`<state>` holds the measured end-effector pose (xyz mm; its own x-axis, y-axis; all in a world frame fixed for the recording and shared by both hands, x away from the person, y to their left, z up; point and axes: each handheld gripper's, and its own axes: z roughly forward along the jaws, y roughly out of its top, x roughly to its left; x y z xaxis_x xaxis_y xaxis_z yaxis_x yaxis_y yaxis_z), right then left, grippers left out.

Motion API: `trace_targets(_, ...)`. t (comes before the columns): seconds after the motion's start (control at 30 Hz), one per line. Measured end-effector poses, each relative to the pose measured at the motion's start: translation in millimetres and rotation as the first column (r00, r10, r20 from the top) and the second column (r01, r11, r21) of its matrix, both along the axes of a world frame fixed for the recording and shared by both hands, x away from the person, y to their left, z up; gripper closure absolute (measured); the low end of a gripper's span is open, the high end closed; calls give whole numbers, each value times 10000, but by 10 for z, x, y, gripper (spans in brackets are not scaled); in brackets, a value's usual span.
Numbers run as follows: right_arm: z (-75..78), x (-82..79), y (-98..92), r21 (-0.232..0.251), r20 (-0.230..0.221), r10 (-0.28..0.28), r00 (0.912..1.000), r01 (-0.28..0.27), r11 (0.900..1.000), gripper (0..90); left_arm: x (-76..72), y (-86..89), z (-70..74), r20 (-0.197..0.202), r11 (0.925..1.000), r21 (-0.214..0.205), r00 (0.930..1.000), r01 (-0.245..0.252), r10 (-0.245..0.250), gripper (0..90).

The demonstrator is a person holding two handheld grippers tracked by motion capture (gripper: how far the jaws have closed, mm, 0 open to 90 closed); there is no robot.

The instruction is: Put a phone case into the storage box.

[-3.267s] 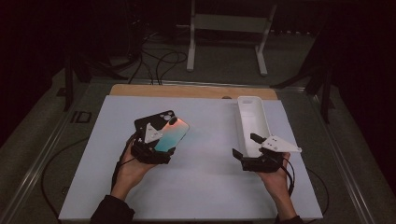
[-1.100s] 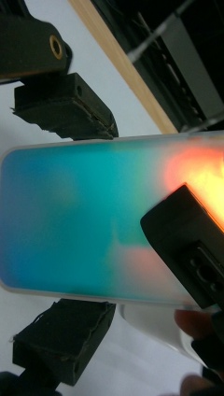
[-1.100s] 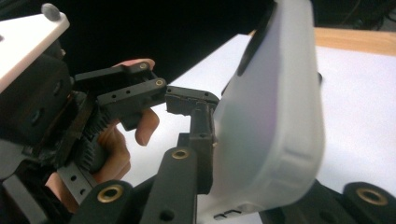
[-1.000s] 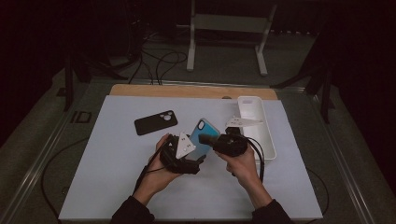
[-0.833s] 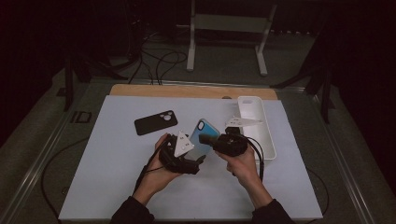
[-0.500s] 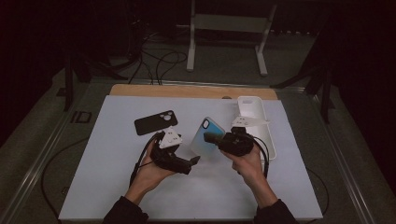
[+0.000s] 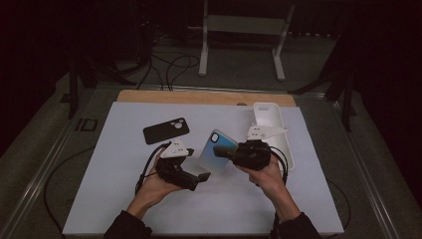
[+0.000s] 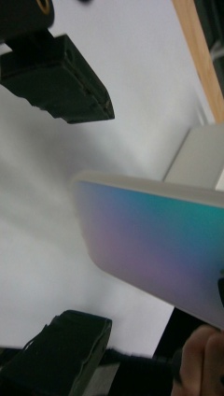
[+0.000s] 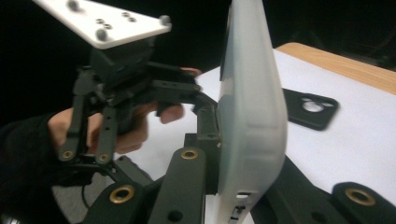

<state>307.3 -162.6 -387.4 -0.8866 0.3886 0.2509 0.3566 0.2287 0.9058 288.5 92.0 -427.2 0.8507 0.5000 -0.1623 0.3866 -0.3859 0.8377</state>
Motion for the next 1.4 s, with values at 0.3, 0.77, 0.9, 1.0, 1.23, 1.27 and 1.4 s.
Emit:
trace_targets(0.3,28,-45,126,-26,219,1496,9885,-1496,9887,869,-32,-49,-25,-111,9944,-141,9944,1046,-1047,285)
trace_targets(0.77,18,-12,87,-154,217,2122,9770,-2119,9772,813,-71,-63,-66,-152,9780,-260,9781,2072,-2076,663)
trace_targets(0.9,18,-1,77,-389,351,1821,9827,-1807,9828,618,-69,-74,-89,-246,9764,-259,9763,2142,-2148,831)
trace_targets(1.0,13,-4,91,-442,478,1489,9877,-1468,9882,538,-66,-90,-93,-318,9771,-256,9768,2112,-2120,853)
trace_targets(1.23,-10,-23,147,-1108,479,270,9985,-216,9936,173,-49,-28,-69,18,9914,-334,9919,1266,-1266,863)
trace_targets(1.27,-17,-22,138,-1104,455,164,9988,-113,9938,151,-47,-15,-66,84,9934,-326,9939,1101,-1099,862)
trace_targets(1.4,-37,-23,99,-1153,415,-224,9989,270,9930,126,-39,26,-59,140,9976,-287,9979,631,-628,862)
